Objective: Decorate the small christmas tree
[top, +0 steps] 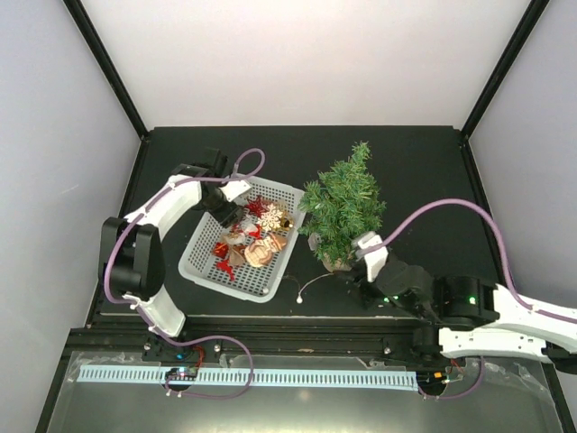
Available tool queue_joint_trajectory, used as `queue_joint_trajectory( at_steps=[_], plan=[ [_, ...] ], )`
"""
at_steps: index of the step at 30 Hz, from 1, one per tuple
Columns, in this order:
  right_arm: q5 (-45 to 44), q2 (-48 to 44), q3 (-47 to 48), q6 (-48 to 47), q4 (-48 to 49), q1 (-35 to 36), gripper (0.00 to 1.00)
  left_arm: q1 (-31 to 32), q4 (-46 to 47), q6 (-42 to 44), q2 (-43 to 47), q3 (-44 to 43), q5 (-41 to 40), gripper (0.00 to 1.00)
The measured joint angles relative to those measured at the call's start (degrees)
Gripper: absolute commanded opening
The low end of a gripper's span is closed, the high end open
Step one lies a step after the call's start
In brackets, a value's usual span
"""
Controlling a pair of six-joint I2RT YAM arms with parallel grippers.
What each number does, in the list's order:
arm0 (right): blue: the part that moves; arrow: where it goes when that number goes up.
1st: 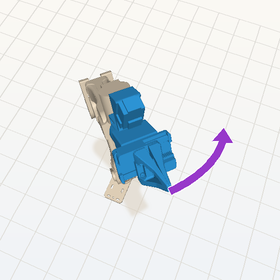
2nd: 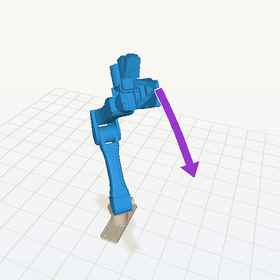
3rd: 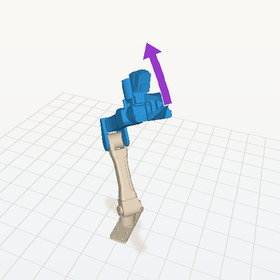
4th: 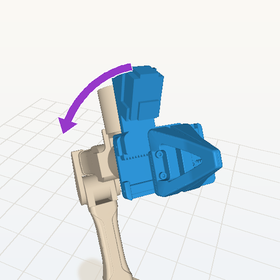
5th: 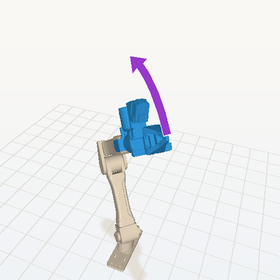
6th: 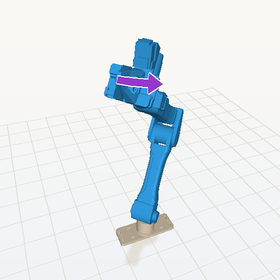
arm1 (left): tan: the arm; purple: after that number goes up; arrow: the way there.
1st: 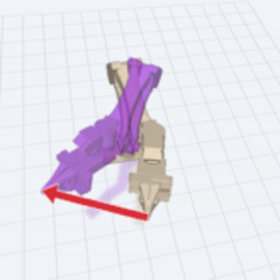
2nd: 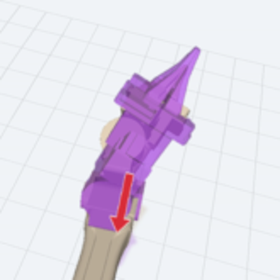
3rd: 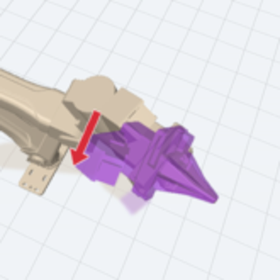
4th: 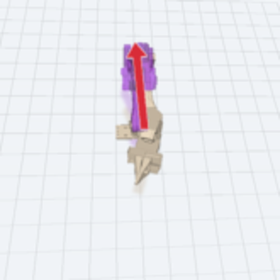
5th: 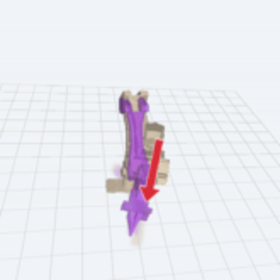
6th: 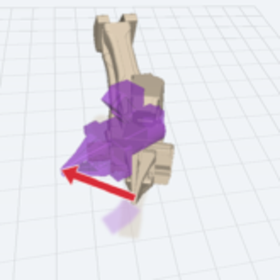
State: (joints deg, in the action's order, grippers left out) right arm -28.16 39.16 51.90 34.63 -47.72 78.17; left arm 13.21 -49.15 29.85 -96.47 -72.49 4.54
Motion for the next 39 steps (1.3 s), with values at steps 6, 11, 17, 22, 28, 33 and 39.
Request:
queue_joint_trajectory(
  at_steps=[6, 11, 17, 22, 28, 33, 39],
  plan=[
    [8.55, 7.04, 1.57, -7.54, 4.68, 5.18, 0.45, -2.47, -0.20, 0.15, -0.72, -2.47, -0.33, 0.72],
    [11.21, 11.37, 3.67, -10.32, 6.58, 7.26, 0.47, -2.82, -0.33, 0.15, -0.63, -3.34, -0.24, 0.72],
    [11.41, 20.35, 5.03, -10.93, 8.57, 8.37, 0.53, -2.82, -1.01, 0.11, 1.66, -3.50, 2.75, 0.77],
    [8.66, 27.71, 5.07, -10.71, 9.70, 8.59, 0.56, -2.80, -2.05, 0.00, 10.34, -3.58, 6.73, 0.80],
    [2.21, 34.88, 5.07, -10.14, 12.02, 8.52, 0.55, -2.78, -3.67, -0.44, 20.35, -4.20, 11.89, 0.83],
    [1.11, 41.24, 3.65, -10.08, 15.76, 6.49, 0.54, -2.27, -5.16, -1.79, 29.59, -4.20, 16.98, 0.85],
    [1.42, 45.46, 1.77, -10.23, 19.91, 2.56, 0.52, -1.36, -7.02, -3.37, 35.85, -4.26, 20.87, 0.85]
  ],
)
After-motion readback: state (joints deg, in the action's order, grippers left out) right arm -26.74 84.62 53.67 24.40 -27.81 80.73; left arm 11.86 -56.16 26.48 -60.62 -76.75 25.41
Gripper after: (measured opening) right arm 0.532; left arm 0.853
